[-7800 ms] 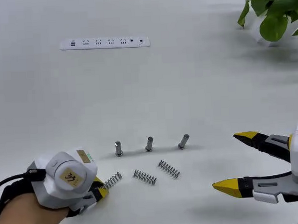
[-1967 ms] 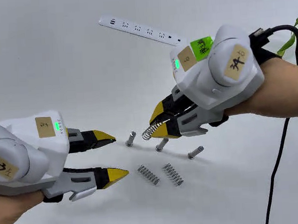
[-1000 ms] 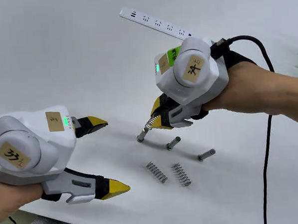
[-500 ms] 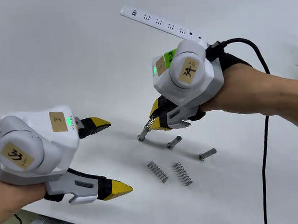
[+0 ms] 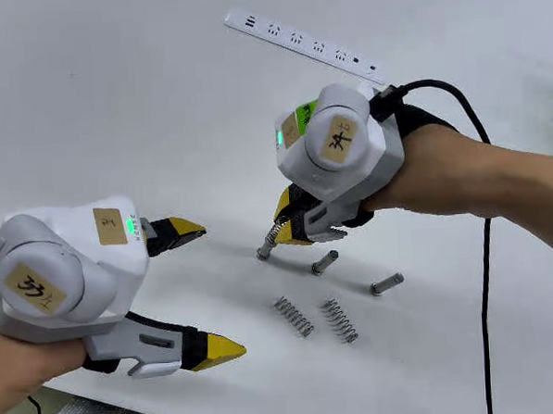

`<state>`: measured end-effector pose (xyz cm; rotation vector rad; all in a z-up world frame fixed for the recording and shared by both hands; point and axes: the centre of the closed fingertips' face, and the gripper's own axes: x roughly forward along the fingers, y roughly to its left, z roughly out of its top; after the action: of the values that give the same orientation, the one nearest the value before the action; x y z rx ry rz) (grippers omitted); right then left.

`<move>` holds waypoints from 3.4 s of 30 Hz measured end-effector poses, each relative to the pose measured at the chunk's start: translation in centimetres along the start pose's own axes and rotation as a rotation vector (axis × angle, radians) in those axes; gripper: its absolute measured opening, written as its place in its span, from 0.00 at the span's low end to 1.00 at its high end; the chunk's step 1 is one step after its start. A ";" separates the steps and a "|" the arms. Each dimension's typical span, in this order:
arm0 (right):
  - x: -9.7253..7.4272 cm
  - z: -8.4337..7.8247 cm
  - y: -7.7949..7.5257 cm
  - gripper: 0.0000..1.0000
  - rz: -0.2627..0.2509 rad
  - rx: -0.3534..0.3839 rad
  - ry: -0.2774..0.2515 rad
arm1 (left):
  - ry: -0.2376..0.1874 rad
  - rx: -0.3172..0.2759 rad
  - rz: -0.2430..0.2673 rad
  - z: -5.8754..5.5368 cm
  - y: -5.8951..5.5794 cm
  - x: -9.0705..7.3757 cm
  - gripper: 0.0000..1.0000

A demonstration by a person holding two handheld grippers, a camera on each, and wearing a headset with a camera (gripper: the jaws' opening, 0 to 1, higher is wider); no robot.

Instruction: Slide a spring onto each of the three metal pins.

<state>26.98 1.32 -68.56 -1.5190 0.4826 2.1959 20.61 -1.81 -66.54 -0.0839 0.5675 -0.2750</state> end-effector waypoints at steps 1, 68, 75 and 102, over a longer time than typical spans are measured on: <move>0.1 0.0 0.0 0.12 0.000 -0.001 0.001 | 0.001 0.000 -0.001 0.0 0.0 0.0 0.78; 3.8 -1.3 -0.2 0.19 -0.054 -0.007 -0.014 | 0.007 0.004 -0.018 0.0 -0.2 0.3 0.75; 2.5 -1.0 0.1 0.30 -0.055 0.031 -0.066 | 0.010 0.013 -0.023 0.2 -0.3 0.3 0.75; -4.9 -3.9 1.5 0.70 -0.229 0.262 -0.306 | 0.074 0.090 -0.065 0.2 -0.4 0.2 0.73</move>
<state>30.81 -2.71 -65.23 -1.0265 0.4506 2.0443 20.77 -2.26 -66.43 -0.0057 0.6254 -0.3676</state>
